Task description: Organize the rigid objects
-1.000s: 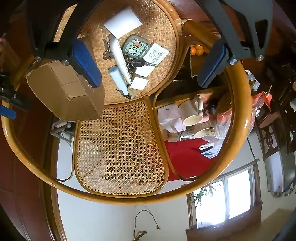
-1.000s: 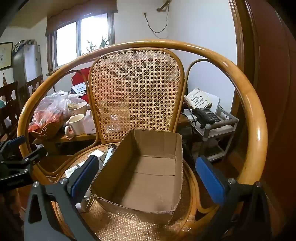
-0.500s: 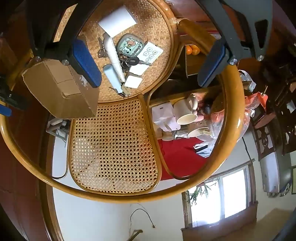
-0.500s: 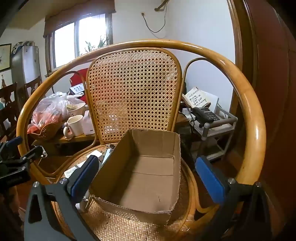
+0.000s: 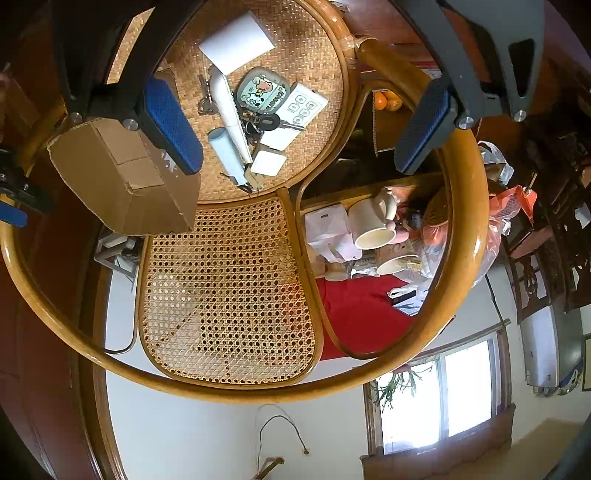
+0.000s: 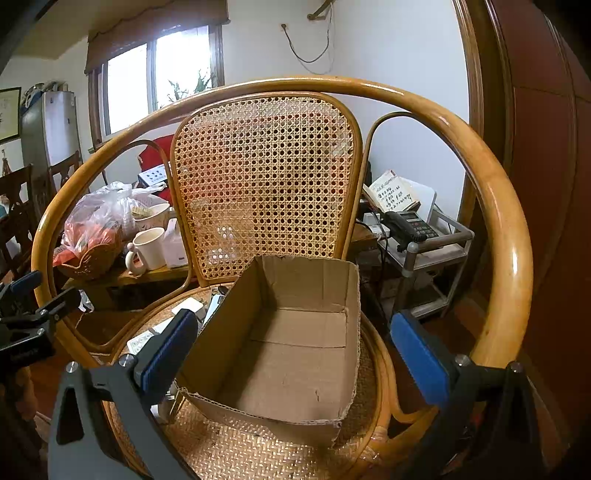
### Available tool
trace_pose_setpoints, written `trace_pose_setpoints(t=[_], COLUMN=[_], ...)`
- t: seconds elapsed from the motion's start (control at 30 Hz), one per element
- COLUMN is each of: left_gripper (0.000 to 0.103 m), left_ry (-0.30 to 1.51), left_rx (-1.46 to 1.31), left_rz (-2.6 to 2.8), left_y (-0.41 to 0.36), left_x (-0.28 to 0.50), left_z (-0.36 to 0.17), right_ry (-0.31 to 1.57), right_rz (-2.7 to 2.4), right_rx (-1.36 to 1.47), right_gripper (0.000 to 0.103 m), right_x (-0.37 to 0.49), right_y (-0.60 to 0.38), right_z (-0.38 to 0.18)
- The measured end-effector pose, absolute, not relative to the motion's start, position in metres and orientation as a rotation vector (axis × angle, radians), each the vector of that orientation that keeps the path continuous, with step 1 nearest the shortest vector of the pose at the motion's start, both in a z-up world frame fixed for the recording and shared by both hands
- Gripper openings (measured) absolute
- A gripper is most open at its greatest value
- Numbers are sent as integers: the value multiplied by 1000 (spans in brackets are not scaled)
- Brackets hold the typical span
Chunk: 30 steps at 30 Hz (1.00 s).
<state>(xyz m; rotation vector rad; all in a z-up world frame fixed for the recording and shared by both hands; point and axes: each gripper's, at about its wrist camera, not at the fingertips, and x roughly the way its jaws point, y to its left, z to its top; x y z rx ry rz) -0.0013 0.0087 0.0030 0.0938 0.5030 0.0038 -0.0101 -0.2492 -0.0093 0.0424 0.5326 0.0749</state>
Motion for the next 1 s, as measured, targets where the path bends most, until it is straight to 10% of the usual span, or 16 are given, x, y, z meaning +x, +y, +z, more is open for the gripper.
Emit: trace_pose_setpoints(t=[1.0], left_gripper=[103], left_ry=[515], left_rx=[112], left_rz=[-1], left_y=[6], left_x=[2], left_z=[-1], right_ry=[526], right_rz=[80], right_rx=[57], right_gripper=[103], right_x=[-14], right_y=[-251], right_z=[-9])
